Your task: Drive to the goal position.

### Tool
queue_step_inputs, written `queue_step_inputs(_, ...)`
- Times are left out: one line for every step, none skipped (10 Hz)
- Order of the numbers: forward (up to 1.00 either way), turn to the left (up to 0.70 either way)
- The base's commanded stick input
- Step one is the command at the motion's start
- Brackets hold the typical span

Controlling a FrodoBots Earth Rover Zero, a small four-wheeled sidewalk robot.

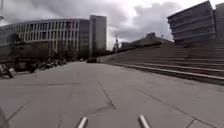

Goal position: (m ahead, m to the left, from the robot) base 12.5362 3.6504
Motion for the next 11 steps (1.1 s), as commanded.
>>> queue_step_inputs(0.7,0.0)
queue_step_inputs(0.7,0.0)
queue_step_inputs(0.7,0.0)
queue_step_inputs(0.7,0.0)
queue_step_inputs(0.7,0.0)
queue_step_inputs(0.7,0.0)
queue_step_inputs(0.7,0.0)
queue_step_inputs(0.7,0.0)
queue_step_inputs(0.7,0.0)
queue_step_inputs(0.7,0.0)
queue_step_inputs(0.7,0.0)
